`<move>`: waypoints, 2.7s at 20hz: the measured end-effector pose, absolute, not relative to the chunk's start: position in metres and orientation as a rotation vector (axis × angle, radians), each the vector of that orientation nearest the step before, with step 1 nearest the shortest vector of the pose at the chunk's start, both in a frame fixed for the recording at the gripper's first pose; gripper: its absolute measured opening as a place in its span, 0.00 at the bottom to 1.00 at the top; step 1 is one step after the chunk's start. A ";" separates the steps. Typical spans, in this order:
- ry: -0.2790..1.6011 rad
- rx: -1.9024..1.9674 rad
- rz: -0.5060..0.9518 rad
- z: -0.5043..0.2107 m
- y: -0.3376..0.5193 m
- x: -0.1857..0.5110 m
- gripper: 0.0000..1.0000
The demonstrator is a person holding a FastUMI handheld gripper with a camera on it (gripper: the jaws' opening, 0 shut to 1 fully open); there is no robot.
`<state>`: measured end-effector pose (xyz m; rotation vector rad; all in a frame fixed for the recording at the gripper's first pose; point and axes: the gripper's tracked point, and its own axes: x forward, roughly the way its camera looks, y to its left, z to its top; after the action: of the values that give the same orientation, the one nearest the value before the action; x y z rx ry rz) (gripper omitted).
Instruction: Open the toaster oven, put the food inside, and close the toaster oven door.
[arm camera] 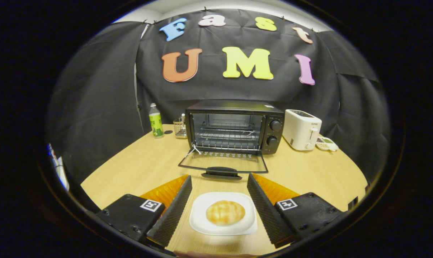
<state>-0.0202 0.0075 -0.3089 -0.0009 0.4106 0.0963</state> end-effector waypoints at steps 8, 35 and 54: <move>0.521 0.056 0.094 -0.359 0.003 -0.029 1.00; 0.634 0.086 0.062 -0.428 -0.011 -0.033 0.98; 0.243 0.626 0.151 -0.274 0.009 0.027 0.92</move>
<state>0.0271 0.0091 -0.2740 0.6261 0.2430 0.1510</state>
